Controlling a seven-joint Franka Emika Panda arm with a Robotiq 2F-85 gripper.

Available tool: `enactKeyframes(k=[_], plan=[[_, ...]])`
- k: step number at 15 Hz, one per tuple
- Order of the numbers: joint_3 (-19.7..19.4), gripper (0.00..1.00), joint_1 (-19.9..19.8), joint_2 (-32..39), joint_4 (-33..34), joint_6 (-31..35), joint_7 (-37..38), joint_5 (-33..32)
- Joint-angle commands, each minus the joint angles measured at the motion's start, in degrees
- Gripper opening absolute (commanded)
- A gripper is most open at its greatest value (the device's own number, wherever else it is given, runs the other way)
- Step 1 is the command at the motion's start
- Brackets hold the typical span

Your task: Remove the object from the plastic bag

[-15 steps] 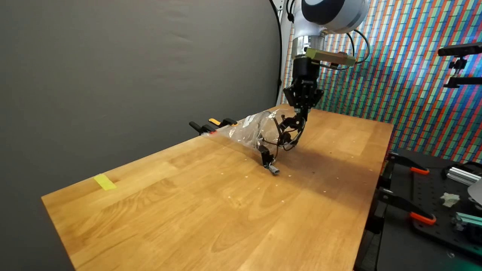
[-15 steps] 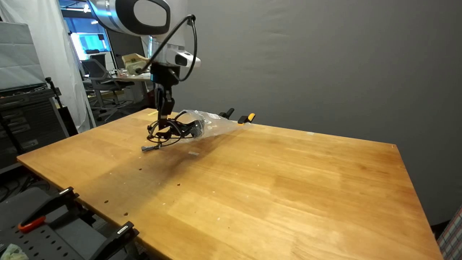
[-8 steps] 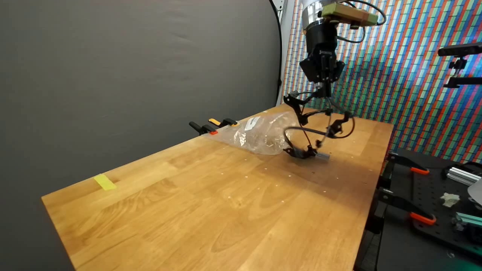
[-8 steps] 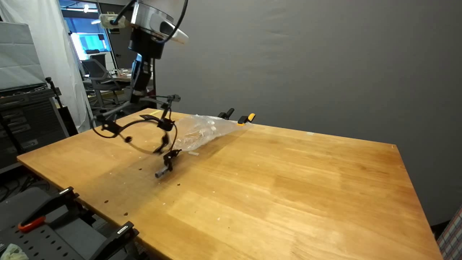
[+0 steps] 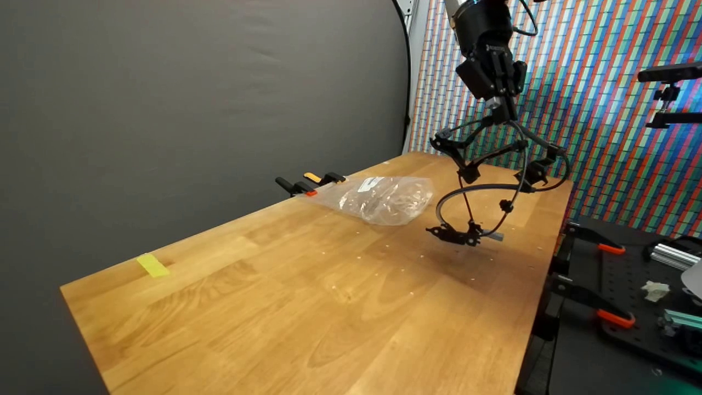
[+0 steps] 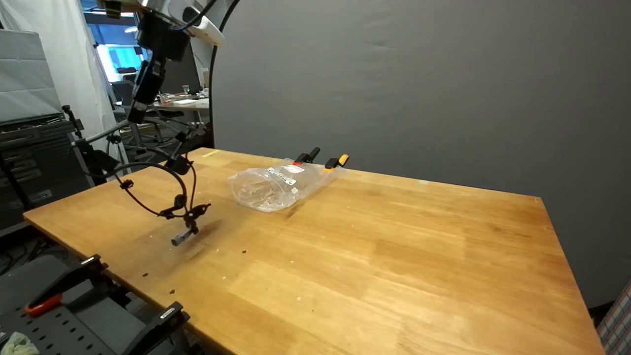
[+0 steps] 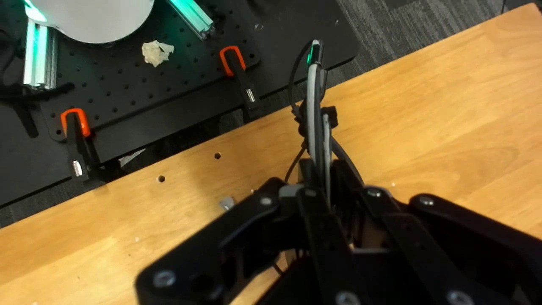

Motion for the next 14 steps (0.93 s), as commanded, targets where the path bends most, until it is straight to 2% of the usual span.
enactKeyframes(k=[1, 5, 9, 11, 14], plan=[[2.3, 0.05, 3.3, -1.1, 3.3, -2.2, 0.8, 0.8], [6.9, 0.04, 7.9, 0.3, 7.2, 2.9, -0.5, -0.6], [9.9, 0.04, 10.4, 5.4, 9.0, 16.9, -1.2, -7.6], [9.5, 0.04, 10.4, 8.9, 7.4, 26.2, -2.7, -12.9], [6.5, 0.03, 9.1, 15.0, 3.7, 40.6, -4.9, -14.6]])
